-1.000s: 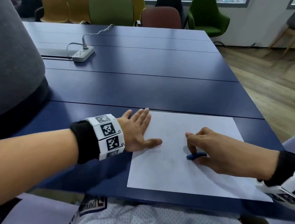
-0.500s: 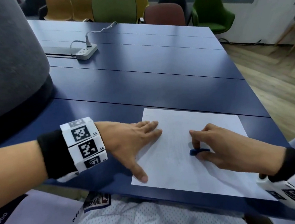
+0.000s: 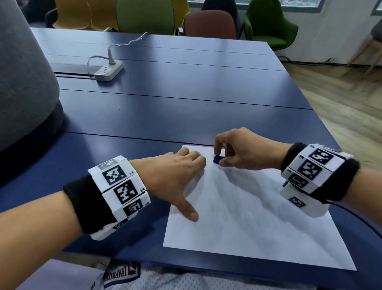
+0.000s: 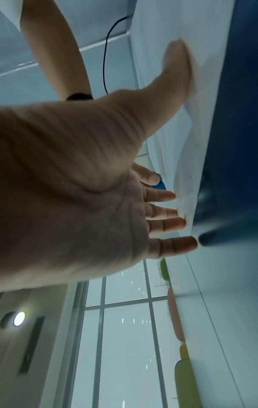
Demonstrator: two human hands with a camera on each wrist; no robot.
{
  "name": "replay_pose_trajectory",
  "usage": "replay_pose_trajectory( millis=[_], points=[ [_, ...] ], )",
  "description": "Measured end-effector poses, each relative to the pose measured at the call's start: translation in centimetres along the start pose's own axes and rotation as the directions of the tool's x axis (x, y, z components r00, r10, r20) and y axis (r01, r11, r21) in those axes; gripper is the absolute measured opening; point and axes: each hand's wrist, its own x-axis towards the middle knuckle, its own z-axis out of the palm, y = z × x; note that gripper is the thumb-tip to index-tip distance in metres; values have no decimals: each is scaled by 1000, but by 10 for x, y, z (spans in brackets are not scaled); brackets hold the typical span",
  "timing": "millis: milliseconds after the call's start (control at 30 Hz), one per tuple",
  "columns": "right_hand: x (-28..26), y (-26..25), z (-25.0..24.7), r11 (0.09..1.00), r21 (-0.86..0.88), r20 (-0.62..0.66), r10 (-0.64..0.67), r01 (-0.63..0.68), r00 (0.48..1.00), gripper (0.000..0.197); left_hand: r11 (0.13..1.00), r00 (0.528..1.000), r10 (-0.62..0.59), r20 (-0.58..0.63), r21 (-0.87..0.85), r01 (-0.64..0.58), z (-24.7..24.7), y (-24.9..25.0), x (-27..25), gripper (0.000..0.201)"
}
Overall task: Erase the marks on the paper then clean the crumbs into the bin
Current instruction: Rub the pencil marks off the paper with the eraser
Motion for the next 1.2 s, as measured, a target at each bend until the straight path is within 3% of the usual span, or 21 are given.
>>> replay_pose_trajectory(
  millis=[167, 367, 467, 567, 733, 900, 1067, 1200],
  points=[
    [7, 4, 3, 998, 66, -28, 20, -18, 999, 8, 998, 994, -66, 87, 27, 64, 2, -7, 3, 129],
    [-4, -10, 8, 996, 85, 79, -46, 39, 996, 4, 993, 989, -82, 127, 94, 70, 4, -9, 5, 145],
    [5, -7, 3, 999, 41, 22, -21, 20, 1000, 6, 992, 975, -108, 195, 92, 92, 6, -9, 6, 155],
    [4, -9, 5, 998, 55, -18, -11, 12, 1000, 4, 989, 969, -126, 215, 100, 107, 5, -9, 7, 157],
    [-11, -21, 8, 996, 43, 117, -88, 83, 989, 3, 994, 973, -106, 204, 59, 96, 5, -10, 4, 155],
    [1, -10, 9, 998, 56, -38, -12, 14, 999, 6, 995, 978, -96, 184, 56, 87, 5, -11, 3, 151],
    [-18, -25, 14, 990, 112, 133, -97, 82, 986, 4, 996, 978, -83, 190, 23, 80, 4, -10, 3, 150],
    [3, -10, 4, 1000, 29, 30, -6, 5, 1000, 11, 994, 975, -98, 200, 57, 88, 4, -9, 3, 150]
  ],
)
